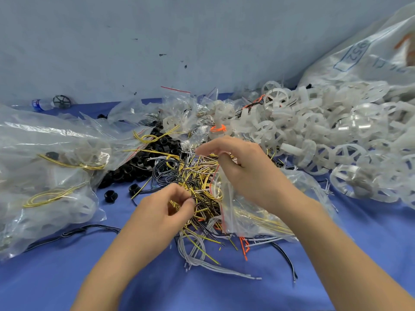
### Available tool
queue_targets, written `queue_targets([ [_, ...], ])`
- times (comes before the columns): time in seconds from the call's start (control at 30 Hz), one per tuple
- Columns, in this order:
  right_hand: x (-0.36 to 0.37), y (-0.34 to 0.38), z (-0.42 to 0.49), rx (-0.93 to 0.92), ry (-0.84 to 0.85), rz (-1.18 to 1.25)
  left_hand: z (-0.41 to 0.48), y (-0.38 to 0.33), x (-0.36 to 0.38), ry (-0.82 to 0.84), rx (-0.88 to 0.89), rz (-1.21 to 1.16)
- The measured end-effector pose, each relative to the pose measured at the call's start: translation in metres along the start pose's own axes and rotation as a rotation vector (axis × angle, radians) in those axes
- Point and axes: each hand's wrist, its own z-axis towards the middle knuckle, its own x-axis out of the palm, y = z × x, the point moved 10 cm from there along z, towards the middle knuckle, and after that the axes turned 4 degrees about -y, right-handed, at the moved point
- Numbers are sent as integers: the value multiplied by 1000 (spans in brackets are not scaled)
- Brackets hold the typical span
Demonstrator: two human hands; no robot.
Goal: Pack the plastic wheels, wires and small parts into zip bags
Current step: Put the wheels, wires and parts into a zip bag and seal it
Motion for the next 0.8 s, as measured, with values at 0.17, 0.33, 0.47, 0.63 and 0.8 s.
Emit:
queue_targets([
  [0.17,11,-4,0,64,66,-5,7,-2,-13,-101,1,-247],
  [0.33,38,-4,-9,101,308,-110,7,-14,-13,-118,49,-378],
  [0.47,40,-9,-10,148,318,-104,11,-6,-26,-283,-1,-573],
  [0.63,44,-9,-8,129,305,-79,11,-12,-24,-324,15,-628],
  [0.8,34,-6,0,85,150,-40,12,-20,-28,-381,47,-647],
])
